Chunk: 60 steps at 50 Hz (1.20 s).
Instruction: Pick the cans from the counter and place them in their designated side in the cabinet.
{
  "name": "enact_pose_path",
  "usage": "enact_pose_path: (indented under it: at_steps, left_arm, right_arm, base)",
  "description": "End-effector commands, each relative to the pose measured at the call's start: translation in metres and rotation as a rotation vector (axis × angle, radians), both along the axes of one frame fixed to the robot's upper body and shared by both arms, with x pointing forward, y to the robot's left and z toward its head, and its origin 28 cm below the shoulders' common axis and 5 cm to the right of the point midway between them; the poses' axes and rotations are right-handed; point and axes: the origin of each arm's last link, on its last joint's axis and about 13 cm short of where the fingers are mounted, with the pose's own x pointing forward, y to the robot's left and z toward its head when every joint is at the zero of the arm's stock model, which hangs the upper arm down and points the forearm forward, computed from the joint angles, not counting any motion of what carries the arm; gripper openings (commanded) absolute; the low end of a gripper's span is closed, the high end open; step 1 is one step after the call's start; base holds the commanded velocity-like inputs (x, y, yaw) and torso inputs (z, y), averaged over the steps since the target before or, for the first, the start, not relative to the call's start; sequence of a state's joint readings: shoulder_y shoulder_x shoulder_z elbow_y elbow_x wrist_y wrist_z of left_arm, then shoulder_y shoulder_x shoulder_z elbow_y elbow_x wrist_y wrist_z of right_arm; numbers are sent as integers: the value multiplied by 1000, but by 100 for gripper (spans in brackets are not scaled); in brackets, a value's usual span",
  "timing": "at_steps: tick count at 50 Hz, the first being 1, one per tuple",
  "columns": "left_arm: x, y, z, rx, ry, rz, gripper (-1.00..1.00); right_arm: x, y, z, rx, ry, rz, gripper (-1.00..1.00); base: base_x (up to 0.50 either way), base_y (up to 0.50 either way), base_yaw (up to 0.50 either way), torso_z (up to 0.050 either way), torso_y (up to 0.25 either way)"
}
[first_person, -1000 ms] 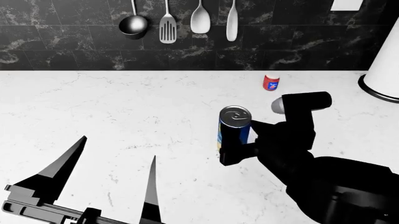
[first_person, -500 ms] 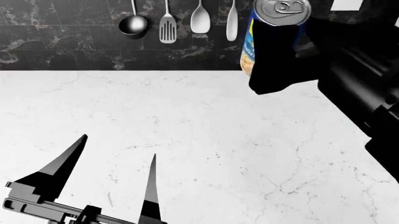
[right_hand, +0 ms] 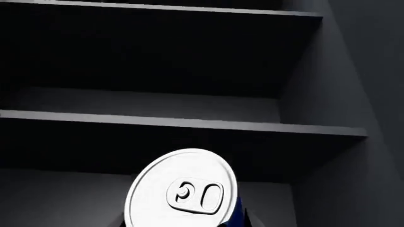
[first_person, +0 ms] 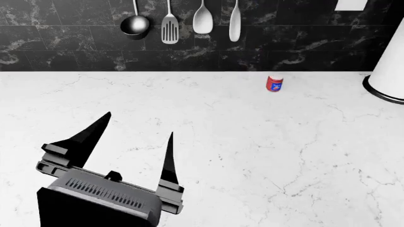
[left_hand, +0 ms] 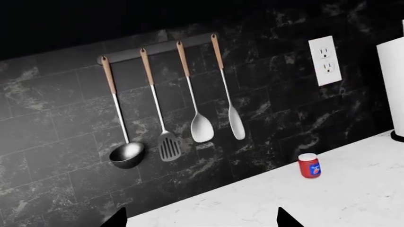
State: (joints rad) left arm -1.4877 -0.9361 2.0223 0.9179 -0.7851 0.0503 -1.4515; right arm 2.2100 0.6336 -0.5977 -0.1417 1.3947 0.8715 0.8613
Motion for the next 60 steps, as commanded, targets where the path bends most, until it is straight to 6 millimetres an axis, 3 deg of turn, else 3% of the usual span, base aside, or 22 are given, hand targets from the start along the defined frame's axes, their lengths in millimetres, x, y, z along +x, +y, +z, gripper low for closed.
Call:
enact_pose_path:
  at_steps: [1, 6, 12, 27, 49, 60]
  left_arm:
    - [6, -1, 2, 1, 13, 2, 100]
    - [6, -2, 1, 5, 16, 3, 100]
    - [6, -3, -1, 5, 21, 4, 100]
    - [7, -2, -4, -4, 26, 15, 100]
    - [14, 1, -10, -25, 37, 16, 100]
    - [20, 4, -13, -32, 46, 27, 100]
  right_arm:
    - [29, -9, 58, 21, -8, -141, -100]
    - [67, -10, 59, 90, 252, -72, -100]
    - [92, -8, 63, 213, 421, 14, -100]
    - [145, -14, 29, 353, 707, -24, -100]
    - [177, -6, -17, 291, 942, -39, -100]
    - [194, -5, -38, 302, 965, -56, -100]
  base:
    - [0, 0, 0, 0, 0]
    - [0, 0, 0, 0, 0]
    - [0, 0, 0, 0, 0]
    - [0, 0, 0, 0, 0]
    - [1, 0, 1, 0, 0]
    - [1, 0, 1, 0, 0]
